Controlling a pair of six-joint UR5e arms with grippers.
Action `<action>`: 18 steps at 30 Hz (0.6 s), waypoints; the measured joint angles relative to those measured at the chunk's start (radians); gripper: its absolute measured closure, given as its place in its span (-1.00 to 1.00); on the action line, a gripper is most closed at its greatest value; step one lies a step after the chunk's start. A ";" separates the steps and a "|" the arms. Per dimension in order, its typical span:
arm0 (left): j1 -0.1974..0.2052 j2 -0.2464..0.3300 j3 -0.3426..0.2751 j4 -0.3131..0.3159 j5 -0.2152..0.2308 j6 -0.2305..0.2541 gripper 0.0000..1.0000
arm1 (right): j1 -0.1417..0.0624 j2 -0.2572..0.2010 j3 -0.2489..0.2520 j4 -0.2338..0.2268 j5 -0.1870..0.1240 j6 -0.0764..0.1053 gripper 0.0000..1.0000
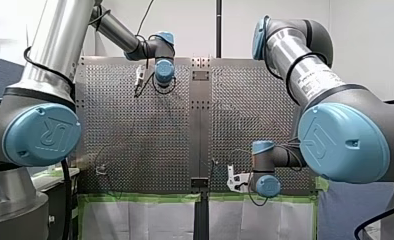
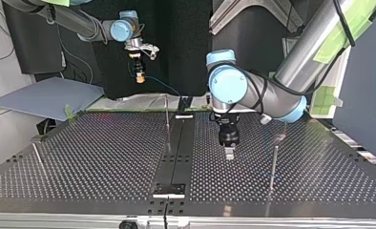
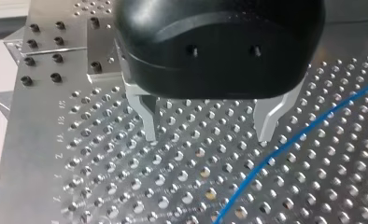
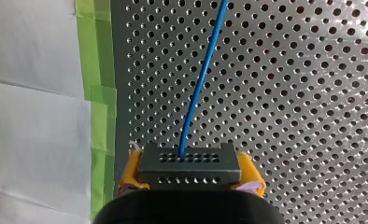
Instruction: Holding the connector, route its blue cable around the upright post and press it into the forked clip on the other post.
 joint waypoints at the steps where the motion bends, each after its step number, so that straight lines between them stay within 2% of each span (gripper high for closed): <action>1: 0.000 0.000 0.000 -0.002 -0.006 0.004 -1.00 | 0.000 0.000 0.000 0.000 0.000 0.000 1.00; 8: 0.001 -0.026 0.000 -0.009 -0.033 0.042 -1.00 | 0.000 0.000 0.000 -0.001 0.000 0.000 1.00; 18: 0.016 -0.034 0.000 0.013 -0.049 0.062 -1.00 | 0.000 0.000 0.000 -0.002 0.000 0.000 1.00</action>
